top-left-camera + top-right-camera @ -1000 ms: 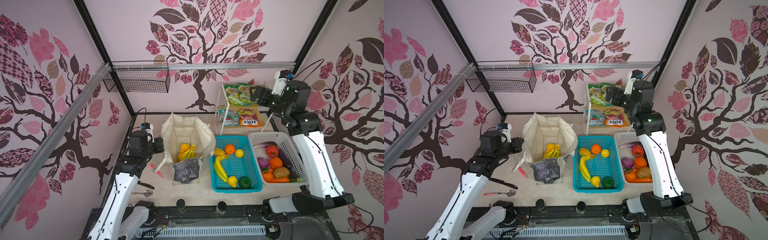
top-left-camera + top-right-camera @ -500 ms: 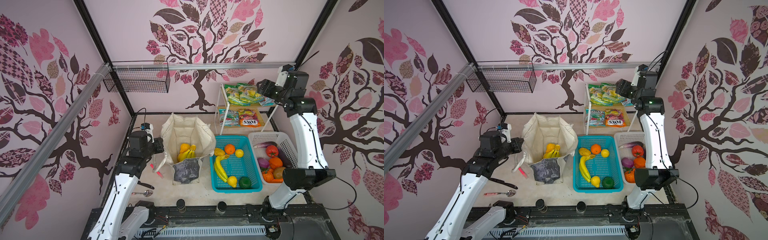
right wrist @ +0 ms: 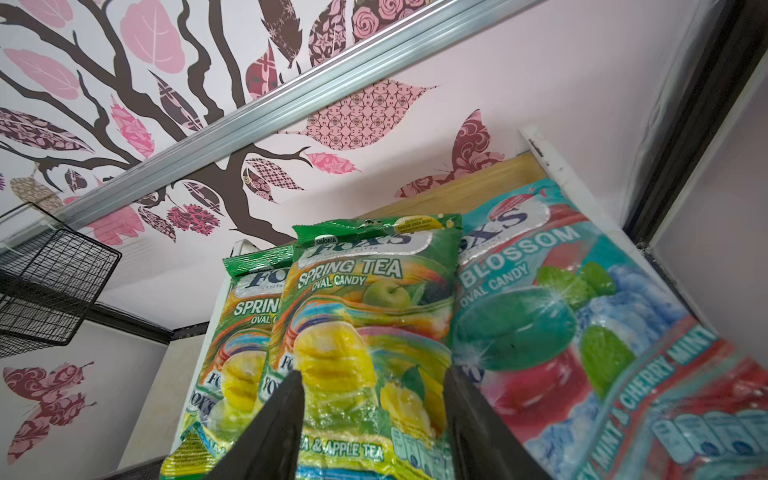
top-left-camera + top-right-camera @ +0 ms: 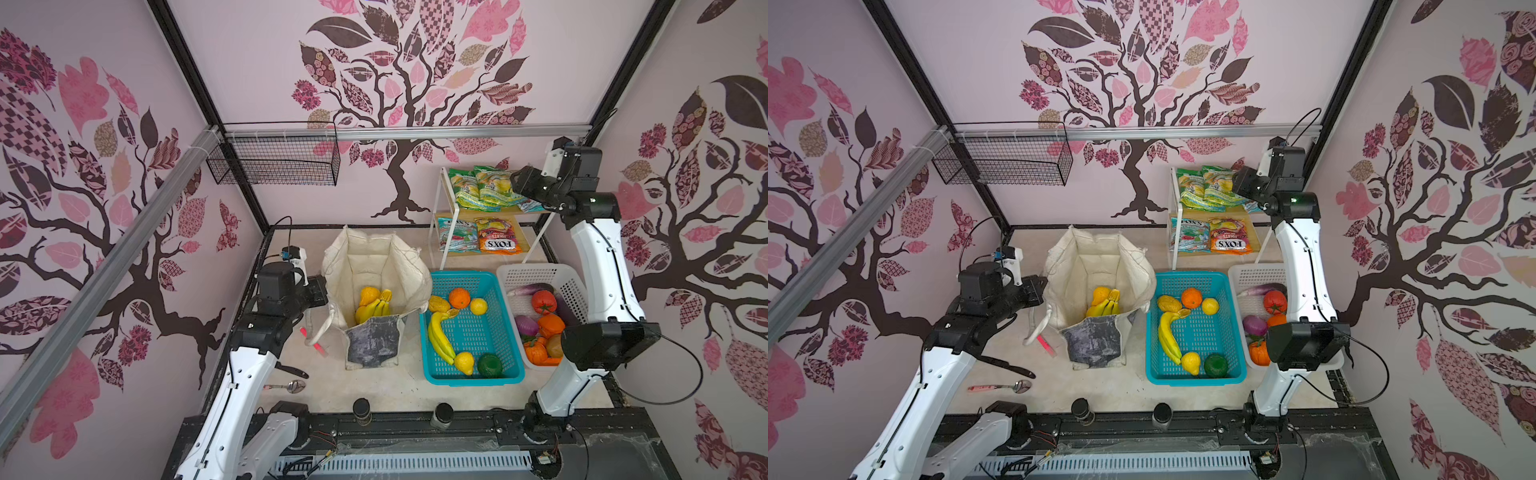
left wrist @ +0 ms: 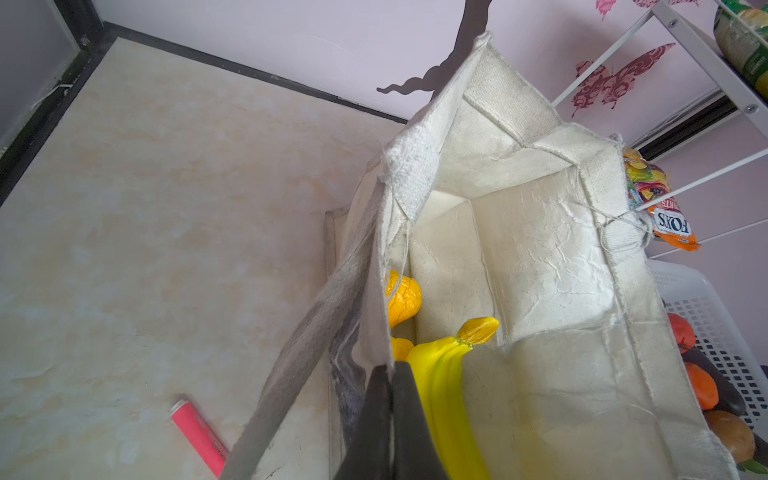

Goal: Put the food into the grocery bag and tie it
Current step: 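Move the right gripper toward the candy shelf farther from the robot, then grasp the green Spring Tea candy bag on the shelf with the right gripper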

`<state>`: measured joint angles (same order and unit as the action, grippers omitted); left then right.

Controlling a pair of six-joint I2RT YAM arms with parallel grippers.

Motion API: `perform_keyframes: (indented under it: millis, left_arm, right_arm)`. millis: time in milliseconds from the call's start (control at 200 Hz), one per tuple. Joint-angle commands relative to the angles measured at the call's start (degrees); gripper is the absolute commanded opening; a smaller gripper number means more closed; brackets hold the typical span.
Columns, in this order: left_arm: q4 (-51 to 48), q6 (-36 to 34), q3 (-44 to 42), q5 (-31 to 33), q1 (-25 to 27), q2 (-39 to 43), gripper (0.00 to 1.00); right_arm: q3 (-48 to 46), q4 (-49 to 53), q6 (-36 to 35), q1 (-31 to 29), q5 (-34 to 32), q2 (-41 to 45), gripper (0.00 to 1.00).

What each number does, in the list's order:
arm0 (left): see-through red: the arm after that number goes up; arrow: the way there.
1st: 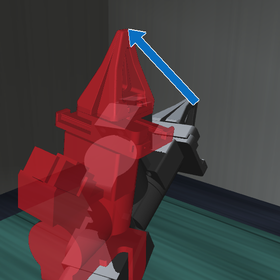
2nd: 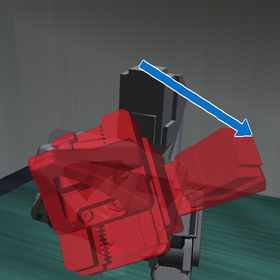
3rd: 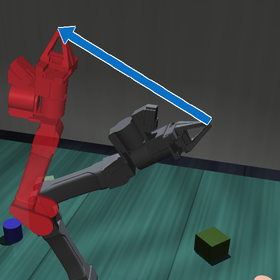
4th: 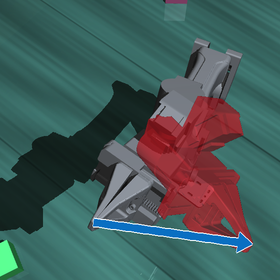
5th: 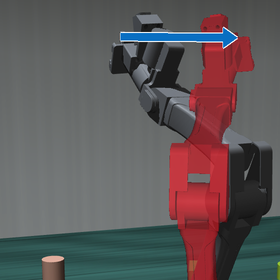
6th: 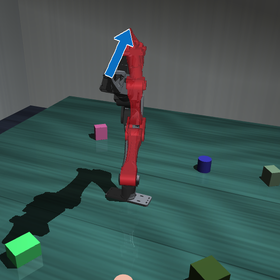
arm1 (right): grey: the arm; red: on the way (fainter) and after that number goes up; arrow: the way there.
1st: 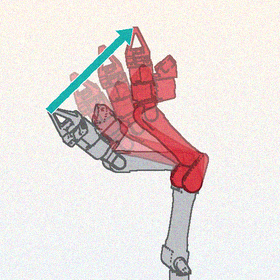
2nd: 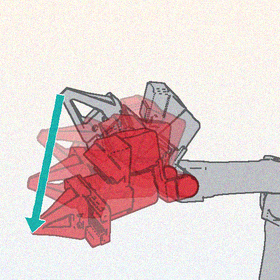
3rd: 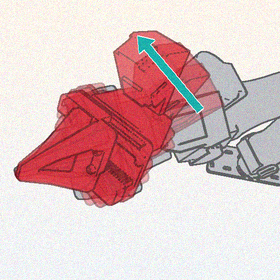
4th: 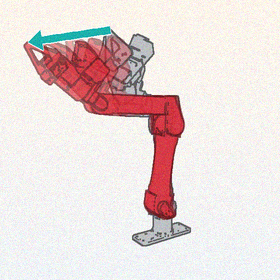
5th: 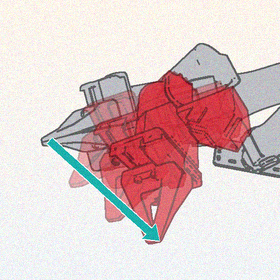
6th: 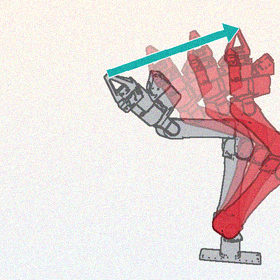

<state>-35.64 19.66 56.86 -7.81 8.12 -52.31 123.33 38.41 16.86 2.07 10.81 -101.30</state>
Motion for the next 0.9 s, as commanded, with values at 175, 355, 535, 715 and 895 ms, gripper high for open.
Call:
perform_keyframes:
  millis: [175, 355, 535, 715, 895]
  left_arm:
    - [0.9, -0.4, -1.5, -0.2, -0.2, 0.8, 0.0]
    - [0.8, -0.4, -1.6, -0.1, -0.1, 0.8, 0.0]
    - [0.8, -0.4, -1.5, -0.1, -0.2, 0.8, 0.0]
    - [0.7, -0.5, -1.5, -0.1, -0.1, 0.7, 0.0]
    - [0.6, -0.6, -1.4, -0.1, -0.1, 0.6, 0.0]
  right_arm:
    - [-2.2, -0.3, -0.4, 0.3, -0.8, -0.5, 0.56]
    - [-2.9, -0.6, -0.2, 0.4, -0.4, -0.5, 0.5]
    - [-4.6, -1.3, 0.0, 0.4, -0.3, -0.1, 0.45]
    - [-6.1, -2.4, 0.4, 0.4, 0.0, 0.1, 0.45]
    - [-6.7, -3.5, 0.7, 0.4, 0.7, -0.2, 0.38]
